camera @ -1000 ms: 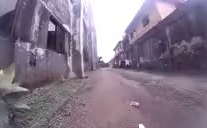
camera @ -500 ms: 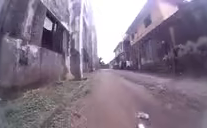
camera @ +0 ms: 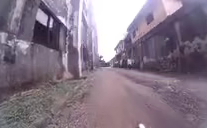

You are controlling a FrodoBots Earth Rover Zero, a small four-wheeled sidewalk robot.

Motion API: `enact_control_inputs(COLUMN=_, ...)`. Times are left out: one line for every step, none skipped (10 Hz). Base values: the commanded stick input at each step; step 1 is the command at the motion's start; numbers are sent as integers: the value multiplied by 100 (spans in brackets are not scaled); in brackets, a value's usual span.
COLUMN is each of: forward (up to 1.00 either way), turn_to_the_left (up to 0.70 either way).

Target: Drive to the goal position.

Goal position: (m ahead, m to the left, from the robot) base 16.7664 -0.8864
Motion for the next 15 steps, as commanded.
enact_control_inputs(forward=70, turn_to_the_left=0)
enact_control_inputs(forward=70, turn_to_the_left=0)
enact_control_inputs(forward=70, turn_to_the_left=0)
enact_control_inputs(forward=70, turn_to_the_left=0)
enact_control_inputs(forward=70, turn_to_the_left=0)
enact_control_inputs(forward=70, turn_to_the_left=0)
enact_control_inputs(forward=70, turn_to_the_left=0)
enact_control_inputs(forward=70, turn_to_the_left=0)
enact_control_inputs(forward=70, turn_to_the_left=0)
enact_control_inputs(forward=70, turn_to_the_left=0)
enact_control_inputs(forward=70, turn_to_the_left=0)
enact_control_inputs(forward=70, turn_to_the_left=0)
enact_control_inputs(forward=70, turn_to_the_left=0)
enact_control_inputs(forward=70, turn_to_the_left=0)
enact_control_inputs(forward=70, turn_to_the_left=0)
